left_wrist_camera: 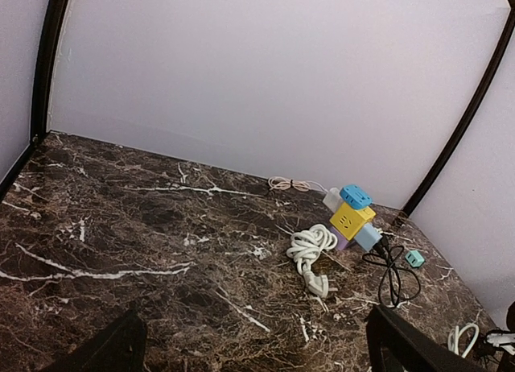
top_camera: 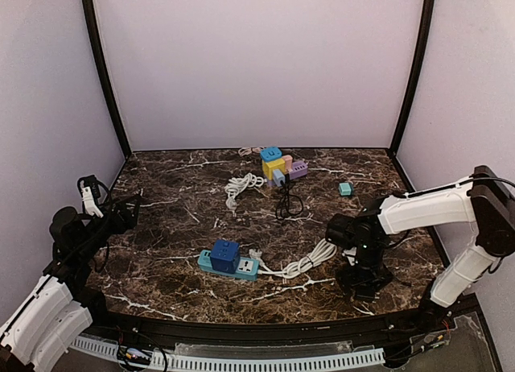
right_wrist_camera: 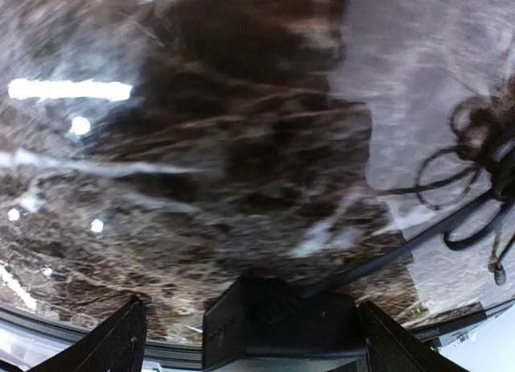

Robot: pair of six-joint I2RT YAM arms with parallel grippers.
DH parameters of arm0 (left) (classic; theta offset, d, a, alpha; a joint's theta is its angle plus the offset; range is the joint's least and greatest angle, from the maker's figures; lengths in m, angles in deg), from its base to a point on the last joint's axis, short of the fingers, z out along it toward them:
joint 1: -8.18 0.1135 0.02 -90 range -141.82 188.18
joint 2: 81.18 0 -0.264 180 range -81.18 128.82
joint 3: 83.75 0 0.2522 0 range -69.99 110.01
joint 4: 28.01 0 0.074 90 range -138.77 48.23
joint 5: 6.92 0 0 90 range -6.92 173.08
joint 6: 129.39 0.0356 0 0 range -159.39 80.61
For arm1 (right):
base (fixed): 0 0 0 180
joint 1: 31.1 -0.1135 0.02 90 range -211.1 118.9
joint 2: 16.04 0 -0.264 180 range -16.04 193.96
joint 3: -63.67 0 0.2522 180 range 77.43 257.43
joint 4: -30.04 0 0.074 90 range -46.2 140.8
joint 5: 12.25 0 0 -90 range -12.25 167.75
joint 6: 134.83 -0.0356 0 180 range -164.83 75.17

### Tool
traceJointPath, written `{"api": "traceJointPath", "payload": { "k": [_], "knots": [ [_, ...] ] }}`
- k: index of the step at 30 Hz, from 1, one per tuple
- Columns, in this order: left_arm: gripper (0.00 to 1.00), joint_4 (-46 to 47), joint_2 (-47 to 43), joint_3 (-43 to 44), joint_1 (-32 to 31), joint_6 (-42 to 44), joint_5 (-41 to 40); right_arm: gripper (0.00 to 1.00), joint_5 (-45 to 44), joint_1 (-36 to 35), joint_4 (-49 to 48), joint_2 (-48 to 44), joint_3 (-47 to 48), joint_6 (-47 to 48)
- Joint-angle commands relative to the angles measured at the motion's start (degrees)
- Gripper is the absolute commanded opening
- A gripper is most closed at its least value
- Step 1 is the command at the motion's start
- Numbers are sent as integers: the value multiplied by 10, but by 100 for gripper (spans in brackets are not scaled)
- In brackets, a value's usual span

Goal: Insert the plug
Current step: Move the plug to the center of the board.

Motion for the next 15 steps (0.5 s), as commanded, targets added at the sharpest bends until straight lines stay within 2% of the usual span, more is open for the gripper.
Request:
{"api": "traceJointPath", "payload": {
  "k": [1, 4, 6, 10, 15],
  "knots": [
    [96, 12, 0, -10, 3, -2, 9, 86, 17, -38, -35, 28, 15, -19],
    [96, 14, 0, -11, 3, -4, 11, 84, 14, -75, -34, 56, 41, -27],
    [96, 15, -1, -11, 3, -5, 12, 79, 6, -89, -36, 79, 47, -31],
    [96, 15, -2, -11, 3, -6, 13, 69, -10, -91, -37, 134, 68, -31],
    [96, 16, -7, -11, 3, -6, 13, 60, -60, -89, -38, 204, 147, -15]
  ]
}}
